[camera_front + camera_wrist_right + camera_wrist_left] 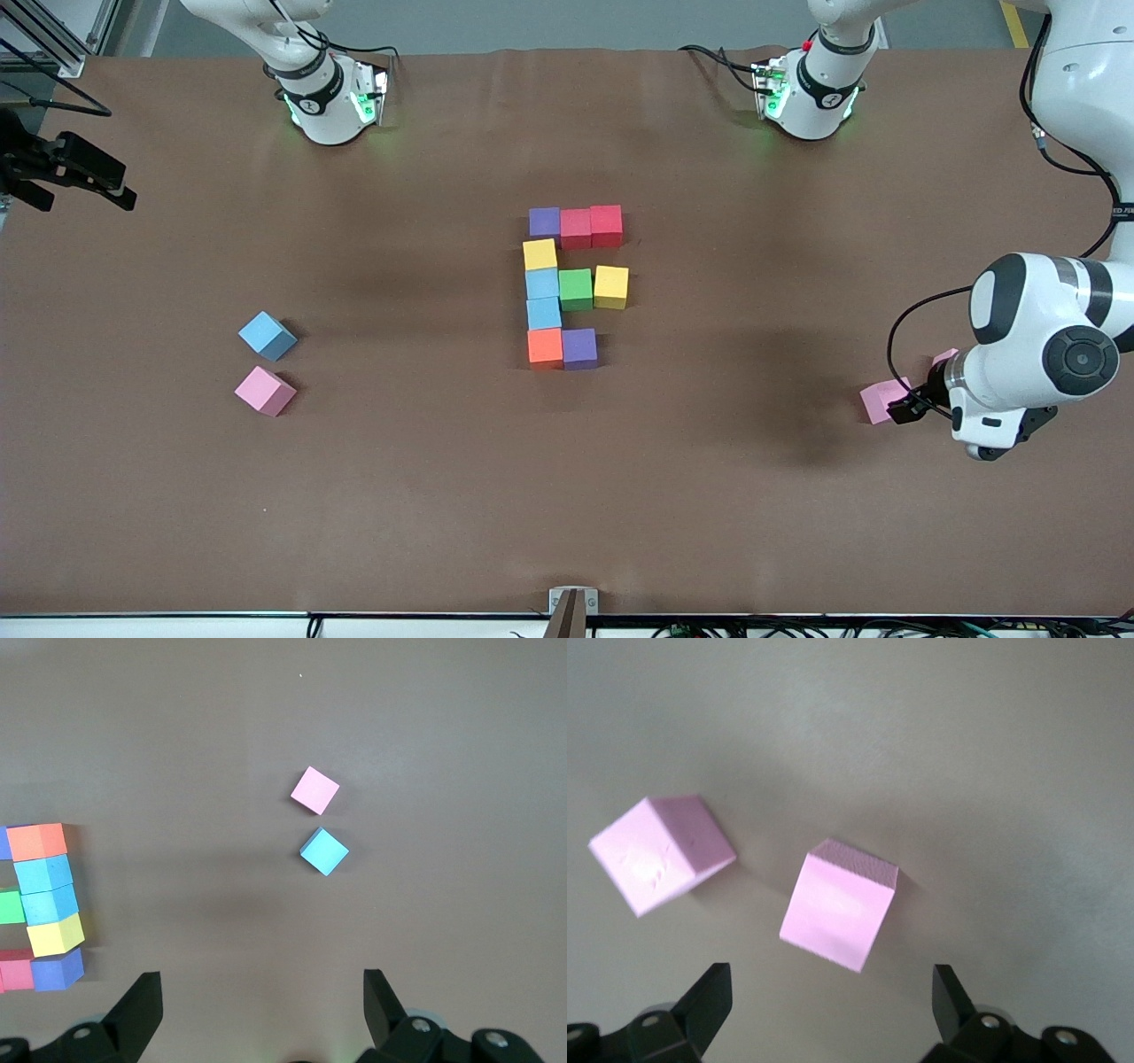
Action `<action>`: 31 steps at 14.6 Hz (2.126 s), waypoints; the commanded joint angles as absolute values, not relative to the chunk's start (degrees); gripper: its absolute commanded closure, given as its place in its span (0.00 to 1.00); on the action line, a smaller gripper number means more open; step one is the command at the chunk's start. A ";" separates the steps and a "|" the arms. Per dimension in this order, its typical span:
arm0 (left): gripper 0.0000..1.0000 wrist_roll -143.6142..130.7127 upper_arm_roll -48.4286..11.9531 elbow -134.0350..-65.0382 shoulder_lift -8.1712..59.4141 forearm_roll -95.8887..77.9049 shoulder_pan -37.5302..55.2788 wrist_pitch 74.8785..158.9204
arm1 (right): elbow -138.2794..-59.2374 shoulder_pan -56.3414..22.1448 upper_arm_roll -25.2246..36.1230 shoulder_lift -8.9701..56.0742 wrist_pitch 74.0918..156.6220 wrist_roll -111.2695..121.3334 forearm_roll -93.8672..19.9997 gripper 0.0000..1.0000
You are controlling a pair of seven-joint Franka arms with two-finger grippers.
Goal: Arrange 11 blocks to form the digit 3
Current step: 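Move the left gripper back to the pink blocks, then grasp a pink block with the left gripper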
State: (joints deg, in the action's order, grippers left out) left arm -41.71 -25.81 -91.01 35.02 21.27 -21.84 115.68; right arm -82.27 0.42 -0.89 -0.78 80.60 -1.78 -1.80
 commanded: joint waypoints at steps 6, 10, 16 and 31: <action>0.00 -30.23 -26.10 -95.53 38.23 21.71 -26.45 126.55 | -82.00 0.62 -1.14 -0.62 80.51 -1.32 -1.41 0.00; 0.00 -30.23 -26.10 -95.71 38.94 21.71 -26.37 127.18 | -82.09 0.53 -1.23 -0.62 80.51 -1.41 -1.41 0.00; 0.00 -30.15 -26.10 -95.71 40.51 21.71 -25.58 128.32 | -82.35 0.35 -1.23 -0.62 80.51 -1.41 -1.49 0.00; 0.76 -73.25 -27.86 -95.27 40.52 20.83 -12.06 127.62 | -82.27 0.53 -1.32 -0.62 80.68 -1.41 -1.49 0.00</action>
State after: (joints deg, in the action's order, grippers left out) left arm -65.23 -27.86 -94.81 41.95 21.18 -14.88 128.77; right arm -82.28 0.31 -1.09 -0.41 80.52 -1.77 -1.80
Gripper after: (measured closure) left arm 0.454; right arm 0.000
